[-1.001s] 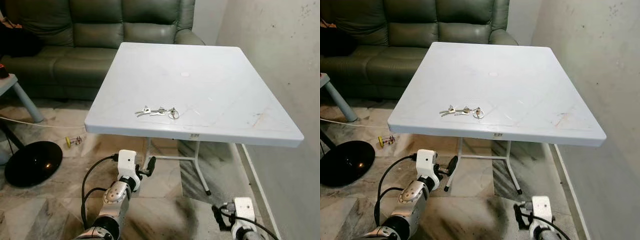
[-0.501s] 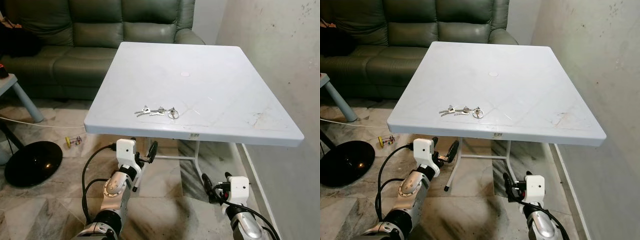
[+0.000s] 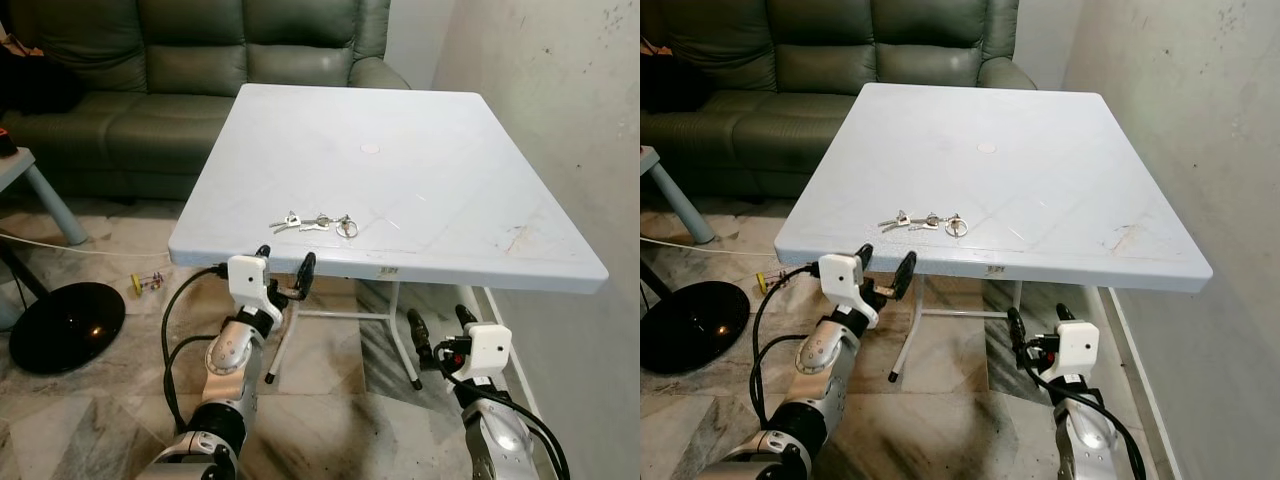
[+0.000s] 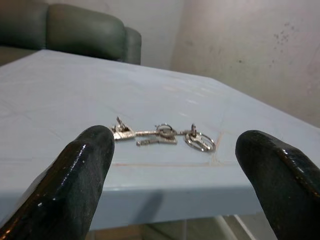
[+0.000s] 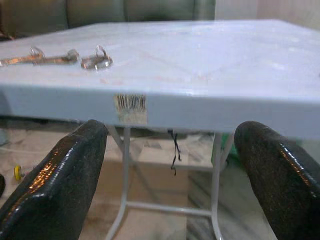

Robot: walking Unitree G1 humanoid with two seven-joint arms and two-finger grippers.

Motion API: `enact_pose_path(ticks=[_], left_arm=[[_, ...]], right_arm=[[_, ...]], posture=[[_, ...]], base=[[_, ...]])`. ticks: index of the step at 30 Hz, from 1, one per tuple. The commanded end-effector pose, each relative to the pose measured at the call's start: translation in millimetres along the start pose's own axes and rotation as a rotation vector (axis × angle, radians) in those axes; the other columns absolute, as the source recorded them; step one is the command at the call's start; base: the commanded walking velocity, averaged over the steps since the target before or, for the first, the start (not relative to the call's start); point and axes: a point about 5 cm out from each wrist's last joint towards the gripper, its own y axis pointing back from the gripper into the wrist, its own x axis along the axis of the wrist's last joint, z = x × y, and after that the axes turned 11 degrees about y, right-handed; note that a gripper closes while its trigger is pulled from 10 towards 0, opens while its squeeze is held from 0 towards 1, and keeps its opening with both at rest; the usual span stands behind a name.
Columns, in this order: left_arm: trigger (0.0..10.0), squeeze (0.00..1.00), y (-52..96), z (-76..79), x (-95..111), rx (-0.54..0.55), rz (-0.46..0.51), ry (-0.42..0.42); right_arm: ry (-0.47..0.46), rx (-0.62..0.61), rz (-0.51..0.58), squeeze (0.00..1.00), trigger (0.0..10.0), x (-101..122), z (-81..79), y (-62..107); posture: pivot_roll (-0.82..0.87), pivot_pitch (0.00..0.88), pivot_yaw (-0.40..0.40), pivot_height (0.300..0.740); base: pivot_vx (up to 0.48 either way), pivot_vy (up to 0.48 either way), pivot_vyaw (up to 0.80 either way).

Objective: Hang keys on a hook

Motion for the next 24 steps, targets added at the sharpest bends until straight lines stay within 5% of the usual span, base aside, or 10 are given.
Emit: enact_pose_path(ticks=[1, 16, 24], left_arm=[[10.0, 0.0, -3.4, 1.0, 7.7, -0.015, 0.036, -0.012], [10.0, 0.0, -12.8, -39.0, 27.9, 0.31, -0.016, 0.053], [10.0, 0.0, -16.1, -37.6, 43.8, 0.311, 0.036, 0.04]], right_arm=[[-0.006, -0.001, 0.028, 0.0, 10.0, 6.9, 0.5, -4.1], [-0.02, -0.136, 0.012, 0.0, 10.0, 33.4, 12.7, -28.9], [-0.017, -0.12, 0.044, 0.0, 10.0, 46.1, 12.2, -29.6]], posture=[[0.12, 0.0, -0.036, 0.74], [0.12, 0.0, -0.031, 0.74], [0.13, 0.0, -0.033, 0.74]], base=[[0.0, 0.0, 0.0], [0.0, 0.0, 0.0], [0.0, 0.0, 0.0]])
